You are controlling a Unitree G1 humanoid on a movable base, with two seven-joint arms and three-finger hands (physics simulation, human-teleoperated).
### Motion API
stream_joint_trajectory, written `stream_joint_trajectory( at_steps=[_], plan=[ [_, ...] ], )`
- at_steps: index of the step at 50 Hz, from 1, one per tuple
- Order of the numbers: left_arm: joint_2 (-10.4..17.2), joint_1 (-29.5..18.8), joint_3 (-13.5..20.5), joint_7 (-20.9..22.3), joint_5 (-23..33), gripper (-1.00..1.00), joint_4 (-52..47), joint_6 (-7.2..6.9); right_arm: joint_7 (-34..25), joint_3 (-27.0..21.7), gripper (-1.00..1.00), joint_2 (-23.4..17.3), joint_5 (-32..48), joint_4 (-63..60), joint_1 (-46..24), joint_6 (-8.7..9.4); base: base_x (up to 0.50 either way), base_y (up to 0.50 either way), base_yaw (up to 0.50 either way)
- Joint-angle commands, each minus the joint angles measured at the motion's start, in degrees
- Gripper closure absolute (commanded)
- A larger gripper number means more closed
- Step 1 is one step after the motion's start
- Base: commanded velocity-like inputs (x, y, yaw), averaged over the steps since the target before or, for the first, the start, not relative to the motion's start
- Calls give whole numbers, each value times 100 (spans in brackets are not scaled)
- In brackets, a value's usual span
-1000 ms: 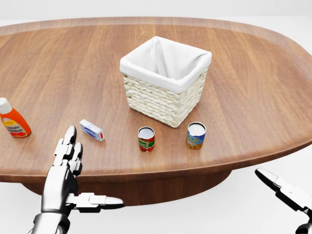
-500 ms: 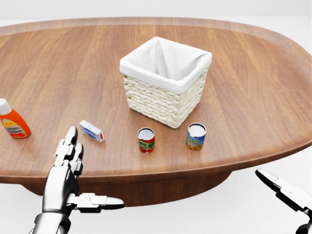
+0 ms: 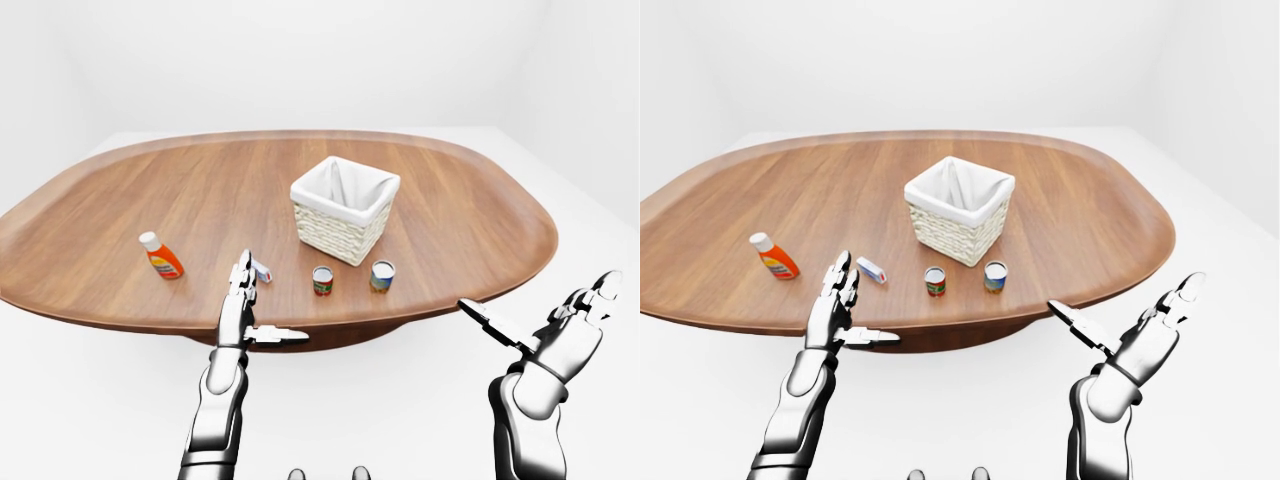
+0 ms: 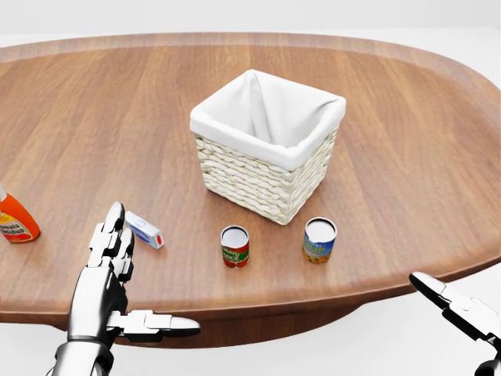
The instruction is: Pick up the alphabet soup and the cream cheese box, and put them in the basket.
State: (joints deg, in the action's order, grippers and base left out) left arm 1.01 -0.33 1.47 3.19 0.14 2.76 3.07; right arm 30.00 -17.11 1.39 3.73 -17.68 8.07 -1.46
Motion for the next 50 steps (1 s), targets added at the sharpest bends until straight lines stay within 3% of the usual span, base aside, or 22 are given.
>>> stream_joint_trajectory(
  at_steps=[1,11,16,23,26,39,41,43,50],
  plan=[
    [0,-19,5,3,-10,-100,46,34,0,4,-100,1,7,15,0,-23,16,0,0],
    [0,-22,33,-2,-75,-100,10,-4,0,3,-100,-6,-8,56,-14,-55,17,0,0],
    [0,-14,42,-18,-102,-100,-82,-95,0,-9,-100,2,-37,1,-6,-8,17,0,0],
    [23,-146,159,-122,-235,-100,132,71,0,-18,-100,-12,-73,56,-31,-18,17,0,0],
    [20,-81,121,-140,-224,-100,-52,-64,0,-23,-100,-4,-103,-12,-13,31,17,0,0],
    [16,-133,145,-202,-187,-100,87,-18,0,-29,-100,-12,-125,68,-17,-36,17,0,0],
    [25,-112,166,-182,-275,-100,-25,-148,0,-21,-100,-4,-118,11,-4,-1,17,0,0],
    [22,-112,143,-190,-244,-100,39,-68,0,-31,-100,-12,-122,95,-18,-69,17,0,0],
    [26,-109,135,-185,-233,-100,9,-133,0,-25,-100,-7,-129,31,-9,-11,17,0,0]
  ],
)
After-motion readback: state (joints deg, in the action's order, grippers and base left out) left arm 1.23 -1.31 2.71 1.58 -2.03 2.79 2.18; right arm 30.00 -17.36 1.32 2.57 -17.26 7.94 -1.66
